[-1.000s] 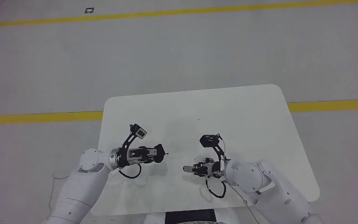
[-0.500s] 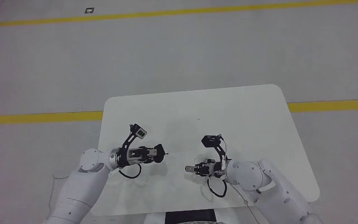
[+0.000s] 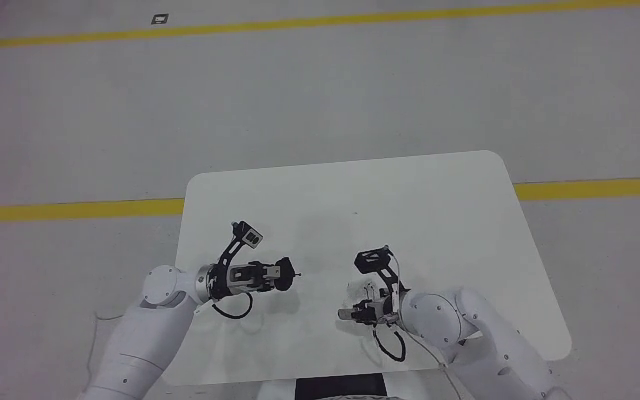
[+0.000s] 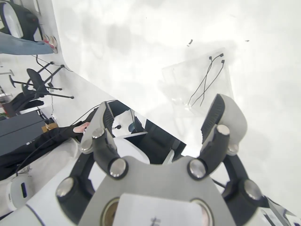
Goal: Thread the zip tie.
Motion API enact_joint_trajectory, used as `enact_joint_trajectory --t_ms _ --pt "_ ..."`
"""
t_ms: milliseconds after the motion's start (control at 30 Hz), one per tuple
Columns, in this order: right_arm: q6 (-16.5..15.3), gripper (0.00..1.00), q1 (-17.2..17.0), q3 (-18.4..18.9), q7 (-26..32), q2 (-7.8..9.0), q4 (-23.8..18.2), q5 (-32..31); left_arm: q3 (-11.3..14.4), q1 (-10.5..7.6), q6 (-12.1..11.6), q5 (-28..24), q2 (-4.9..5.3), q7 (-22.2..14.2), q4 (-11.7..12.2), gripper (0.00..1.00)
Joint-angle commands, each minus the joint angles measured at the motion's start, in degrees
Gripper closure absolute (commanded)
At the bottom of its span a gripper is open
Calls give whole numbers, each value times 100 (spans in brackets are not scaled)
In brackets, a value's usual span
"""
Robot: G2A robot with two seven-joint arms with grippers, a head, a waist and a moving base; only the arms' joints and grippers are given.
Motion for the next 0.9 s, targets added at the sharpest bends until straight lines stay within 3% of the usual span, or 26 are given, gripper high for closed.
enact_joint_trajectory --t_ms 0,233,500,600,867 --pt "0 0 49 -31 236 -99 29 -195 0 0 0 0 0 0 0 100" --pt "0 0 142 -20 584 -498 137 -707 0 0 0 0 0 0 0 100" --pt "0 0 142 -20 584 -498 137 -707 0 0 0 0 0 0 0 100" --pt "-145 0 94 -80 368 -494 226 -663 0 0 0 0 0 0 0 100" --pt "-67 0 214 -242 483 -498 512 -611 0 0 0 0 0 0 0 100"
